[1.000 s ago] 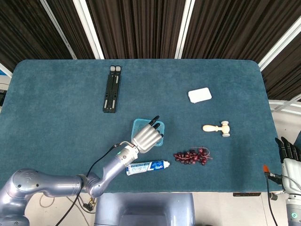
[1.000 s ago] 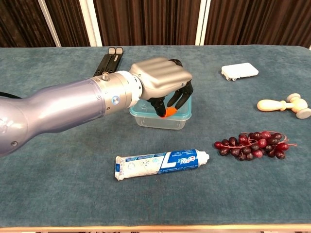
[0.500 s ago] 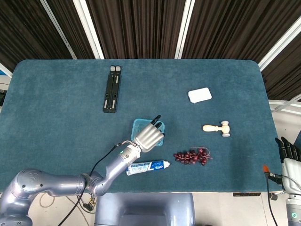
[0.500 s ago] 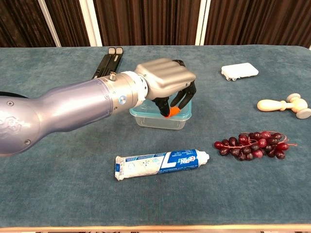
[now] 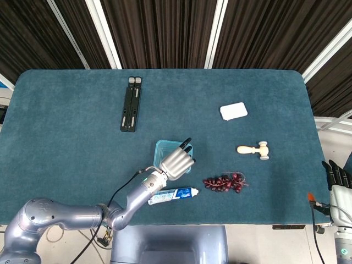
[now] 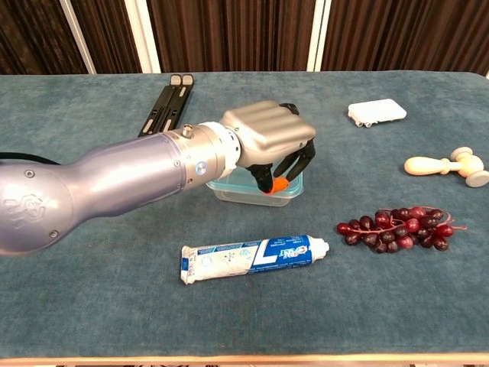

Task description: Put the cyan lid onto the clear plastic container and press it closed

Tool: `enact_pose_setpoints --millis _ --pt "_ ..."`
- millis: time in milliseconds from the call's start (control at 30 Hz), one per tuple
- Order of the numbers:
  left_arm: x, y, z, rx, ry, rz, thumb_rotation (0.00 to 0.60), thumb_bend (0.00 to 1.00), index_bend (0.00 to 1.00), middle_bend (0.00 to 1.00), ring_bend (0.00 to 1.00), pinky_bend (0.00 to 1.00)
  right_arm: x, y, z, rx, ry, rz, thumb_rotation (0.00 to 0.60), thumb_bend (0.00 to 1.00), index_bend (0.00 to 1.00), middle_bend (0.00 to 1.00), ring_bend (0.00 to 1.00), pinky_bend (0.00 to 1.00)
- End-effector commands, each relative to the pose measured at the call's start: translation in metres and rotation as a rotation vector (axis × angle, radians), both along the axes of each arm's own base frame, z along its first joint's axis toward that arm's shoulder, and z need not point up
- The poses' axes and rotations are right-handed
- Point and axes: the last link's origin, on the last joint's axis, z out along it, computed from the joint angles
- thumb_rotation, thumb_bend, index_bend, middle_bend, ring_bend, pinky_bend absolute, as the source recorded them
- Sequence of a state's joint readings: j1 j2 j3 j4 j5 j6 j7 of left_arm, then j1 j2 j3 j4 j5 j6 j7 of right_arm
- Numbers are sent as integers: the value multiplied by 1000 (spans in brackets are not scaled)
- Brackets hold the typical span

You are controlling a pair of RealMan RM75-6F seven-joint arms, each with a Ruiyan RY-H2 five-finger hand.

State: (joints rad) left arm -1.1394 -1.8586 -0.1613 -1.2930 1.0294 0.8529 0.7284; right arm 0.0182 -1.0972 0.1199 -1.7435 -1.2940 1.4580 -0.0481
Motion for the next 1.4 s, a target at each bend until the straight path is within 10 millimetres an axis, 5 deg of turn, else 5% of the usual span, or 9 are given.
enact_pose_setpoints --millis 33,1400 --pt "-1 -1 -2 4 9 -5 600 547 630 564 210 61 0 0 0 1 -1 0 600 362 36 0 0 0" --pt "-26 1 -19 35 78 -22 600 547 630 562 210 61 1 0 1 -1 -6 0 600 363 36 0 0 0"
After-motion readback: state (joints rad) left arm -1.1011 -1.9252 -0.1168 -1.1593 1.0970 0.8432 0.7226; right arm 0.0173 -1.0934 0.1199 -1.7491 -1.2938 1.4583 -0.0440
